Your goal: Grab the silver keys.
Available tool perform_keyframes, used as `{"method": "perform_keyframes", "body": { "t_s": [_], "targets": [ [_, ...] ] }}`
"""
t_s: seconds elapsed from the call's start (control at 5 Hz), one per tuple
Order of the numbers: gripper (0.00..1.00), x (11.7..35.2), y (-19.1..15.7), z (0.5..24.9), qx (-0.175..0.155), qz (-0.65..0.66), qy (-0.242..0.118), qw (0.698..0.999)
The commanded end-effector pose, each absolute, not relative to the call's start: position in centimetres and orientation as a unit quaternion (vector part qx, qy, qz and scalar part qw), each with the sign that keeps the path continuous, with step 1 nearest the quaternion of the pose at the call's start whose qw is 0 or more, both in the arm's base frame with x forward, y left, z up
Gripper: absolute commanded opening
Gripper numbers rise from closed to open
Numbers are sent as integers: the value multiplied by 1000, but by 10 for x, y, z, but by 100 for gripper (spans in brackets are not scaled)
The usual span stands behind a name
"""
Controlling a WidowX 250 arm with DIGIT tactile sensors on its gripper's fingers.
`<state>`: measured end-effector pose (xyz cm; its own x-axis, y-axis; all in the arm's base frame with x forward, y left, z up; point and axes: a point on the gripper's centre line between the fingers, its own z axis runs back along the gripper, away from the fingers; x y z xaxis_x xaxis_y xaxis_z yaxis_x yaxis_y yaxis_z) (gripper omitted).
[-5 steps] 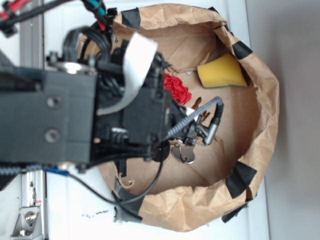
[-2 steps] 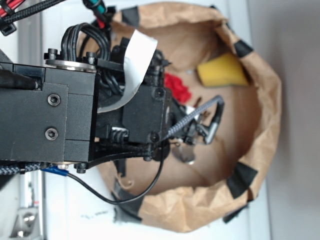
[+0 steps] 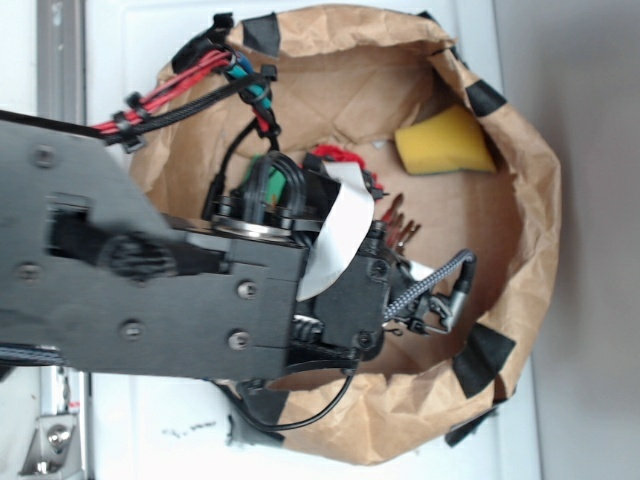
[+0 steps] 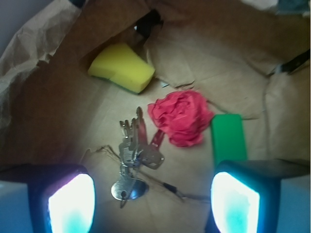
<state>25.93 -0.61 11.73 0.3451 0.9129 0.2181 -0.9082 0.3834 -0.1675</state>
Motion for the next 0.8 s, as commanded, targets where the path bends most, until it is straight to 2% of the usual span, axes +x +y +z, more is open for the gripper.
{"method": "perform_keyframes", "body": {
  "t_s": [0.0,0.2,0.4,0.6],
  "targets": [
    [100,266,-1,94,-46,581,-159,797],
    [100,275,-1,72,-51,596,-146,788],
    [100,279,-5,56,-75,606,-129,781],
    [0,277,-8,54,-65,615,-122,776]
  ]
}}
